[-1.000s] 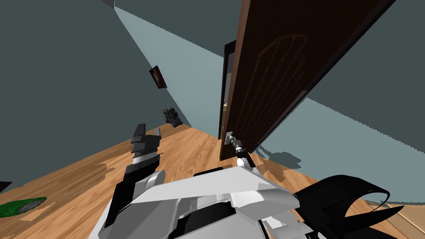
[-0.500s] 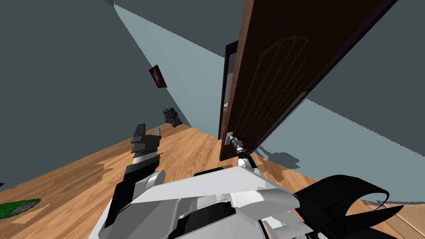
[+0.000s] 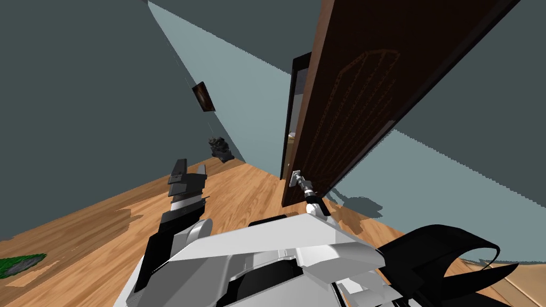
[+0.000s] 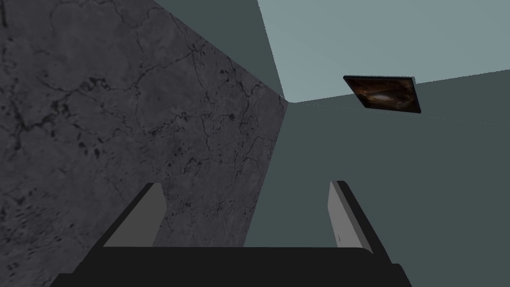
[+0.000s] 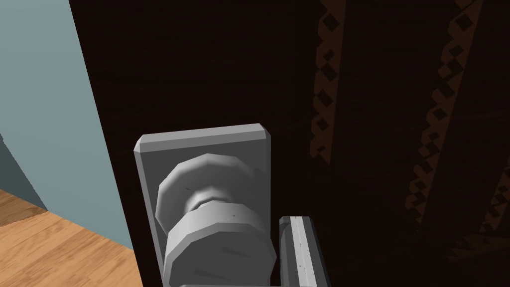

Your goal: Pull the door open

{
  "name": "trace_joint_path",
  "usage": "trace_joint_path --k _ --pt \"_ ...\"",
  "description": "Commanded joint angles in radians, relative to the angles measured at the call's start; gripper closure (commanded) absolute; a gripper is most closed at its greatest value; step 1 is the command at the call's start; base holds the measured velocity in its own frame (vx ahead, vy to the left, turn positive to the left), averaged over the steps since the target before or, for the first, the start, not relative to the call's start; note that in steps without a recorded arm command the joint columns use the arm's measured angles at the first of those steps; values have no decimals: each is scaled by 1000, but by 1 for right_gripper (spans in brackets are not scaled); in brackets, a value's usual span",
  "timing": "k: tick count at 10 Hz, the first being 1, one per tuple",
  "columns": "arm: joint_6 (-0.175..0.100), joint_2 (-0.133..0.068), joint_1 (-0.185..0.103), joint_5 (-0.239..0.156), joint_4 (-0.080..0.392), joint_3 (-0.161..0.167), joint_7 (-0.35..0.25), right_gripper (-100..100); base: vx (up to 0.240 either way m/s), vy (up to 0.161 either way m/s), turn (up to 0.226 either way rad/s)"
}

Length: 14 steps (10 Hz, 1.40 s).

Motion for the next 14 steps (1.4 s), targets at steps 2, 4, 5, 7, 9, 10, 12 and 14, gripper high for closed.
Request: trace_joint_path --k 2,4,5,7,9,10,12,14 --pt "1 2 -1 1 -3 6 0 100 0 0 0" --pt "-6 -18 5 6 -5 26 -16 -100 -147 -44 152" --pt "-9 -26 8 9 -8 38 -23 -100 -172 -39 118" --pt "-15 -40 11 13 -14 58 -36 -100 -163 -49 67" --pt "-16 -44 12 15 -16 65 -40 -100 -119 -42 50" --pt "-18 -49 13 16 -18 72 -44 -100 -83 -47 90" --pt "-18 -49 13 16 -18 72 -44 -100 -19 -12 15" --pt "-20 -53 14 18 -20 79 -48 -100 -31 -12 22"
